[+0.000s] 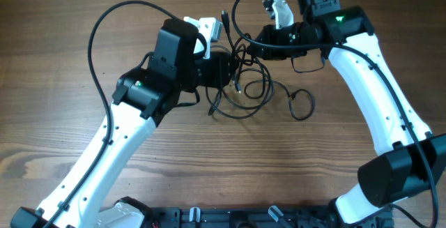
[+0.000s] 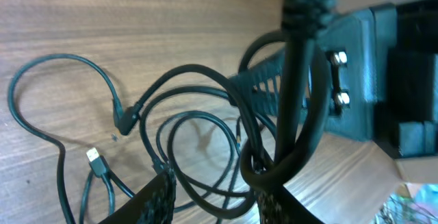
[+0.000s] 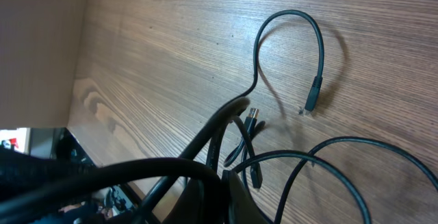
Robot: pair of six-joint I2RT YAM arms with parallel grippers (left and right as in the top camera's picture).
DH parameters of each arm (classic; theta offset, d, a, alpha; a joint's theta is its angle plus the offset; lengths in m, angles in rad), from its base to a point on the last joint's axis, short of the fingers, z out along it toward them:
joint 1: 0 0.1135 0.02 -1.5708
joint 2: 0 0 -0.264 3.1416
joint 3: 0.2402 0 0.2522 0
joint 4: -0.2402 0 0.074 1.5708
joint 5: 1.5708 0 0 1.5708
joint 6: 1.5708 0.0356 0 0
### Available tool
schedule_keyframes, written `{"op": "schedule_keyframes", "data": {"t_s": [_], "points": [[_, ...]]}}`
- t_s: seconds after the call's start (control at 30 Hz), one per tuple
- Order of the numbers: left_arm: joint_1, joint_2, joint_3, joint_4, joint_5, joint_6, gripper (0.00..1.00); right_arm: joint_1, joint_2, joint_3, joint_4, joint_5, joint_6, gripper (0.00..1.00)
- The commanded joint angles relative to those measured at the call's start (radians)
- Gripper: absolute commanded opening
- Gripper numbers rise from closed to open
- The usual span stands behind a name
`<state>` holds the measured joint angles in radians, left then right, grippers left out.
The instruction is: Untangle cables
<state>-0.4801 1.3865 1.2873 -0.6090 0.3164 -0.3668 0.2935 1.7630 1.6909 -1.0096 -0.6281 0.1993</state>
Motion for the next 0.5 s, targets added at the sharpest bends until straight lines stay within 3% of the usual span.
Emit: {"op": "schedule_keyframes", "data": {"t_s": [0.0,0.33,0.37,0.43,0.47], "points": [[-0.003,0.038,0.004,0.048,-0.084,0.018,0.39,0.001,-0.014,0.003,-0.001,-0.033,-0.016,0.04],[-0.001,0.085,0.004,0.265,-0.09,-0.068,0.38,0.001,-0.014,0.003,-0.022,-0.048,-0.017,0.04],[0.001,0.085,0.004,0.283,-0.09,-0.068,0.33,0.001,-0.014,0.003,-0.024,-0.048,-0.018,0.04],[0.014,0.085,0.004,0.307,-0.103,-0.091,0.04,0.001,-0.014,0.003,-0.029,-0.047,-0.03,0.04],[0.024,0.085,0.004,0.303,-0.132,-0.122,0.04,0.001,-0.014,0.003,-0.031,-0.047,-0.037,0.04]]}}
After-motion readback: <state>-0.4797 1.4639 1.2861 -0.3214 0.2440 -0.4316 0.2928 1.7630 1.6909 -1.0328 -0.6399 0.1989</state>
